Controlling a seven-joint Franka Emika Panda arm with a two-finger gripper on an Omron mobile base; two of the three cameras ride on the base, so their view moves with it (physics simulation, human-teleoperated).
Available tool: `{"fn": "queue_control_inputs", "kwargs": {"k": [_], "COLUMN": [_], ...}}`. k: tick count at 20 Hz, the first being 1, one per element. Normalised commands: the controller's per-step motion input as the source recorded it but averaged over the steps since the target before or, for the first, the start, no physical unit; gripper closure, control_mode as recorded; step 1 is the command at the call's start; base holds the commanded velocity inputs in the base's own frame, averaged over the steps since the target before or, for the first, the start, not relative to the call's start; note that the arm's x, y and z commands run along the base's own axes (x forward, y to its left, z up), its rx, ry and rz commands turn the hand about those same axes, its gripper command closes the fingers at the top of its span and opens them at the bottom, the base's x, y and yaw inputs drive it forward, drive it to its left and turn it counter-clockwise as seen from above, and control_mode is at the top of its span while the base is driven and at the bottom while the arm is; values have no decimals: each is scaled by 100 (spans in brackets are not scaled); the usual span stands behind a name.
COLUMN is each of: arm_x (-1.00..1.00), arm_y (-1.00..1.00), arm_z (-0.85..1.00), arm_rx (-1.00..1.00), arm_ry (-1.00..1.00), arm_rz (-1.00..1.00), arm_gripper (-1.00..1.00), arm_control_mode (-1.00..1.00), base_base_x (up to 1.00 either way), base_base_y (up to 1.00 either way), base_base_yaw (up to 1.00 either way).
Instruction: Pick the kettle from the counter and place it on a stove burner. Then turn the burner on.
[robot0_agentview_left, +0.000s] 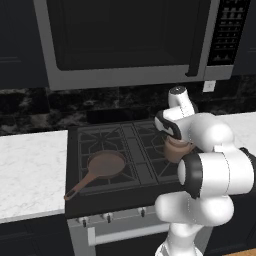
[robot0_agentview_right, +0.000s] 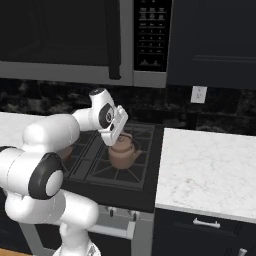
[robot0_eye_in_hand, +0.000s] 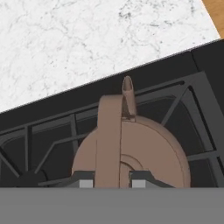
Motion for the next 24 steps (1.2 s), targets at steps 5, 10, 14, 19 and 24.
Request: {"fn": "queue_control_inputs", "kwargs": {"k": [5, 10, 14, 19, 24], "arm_x": [0, 0, -20, -96, -100], "arm_y": [0, 0, 0, -32, -73], "arm_z": [0, 17, 46, 35, 20], "arm_rx": [0, 0, 0, 2, 15], "arm_ry": [0, -1, -8, -29, -48], "arm_rz": [0, 0, 0, 0, -3], "arm_gripper": [-100, -100, -100, -100, -100], "arm_control_mode": [-100, -100, -100, -100, -100], "base_base_x": [0, 0, 0, 0, 0], "base_base_y": [0, 0, 0, 0, 0], "base_base_yaw": [0, 0, 0, 0, 0]}}
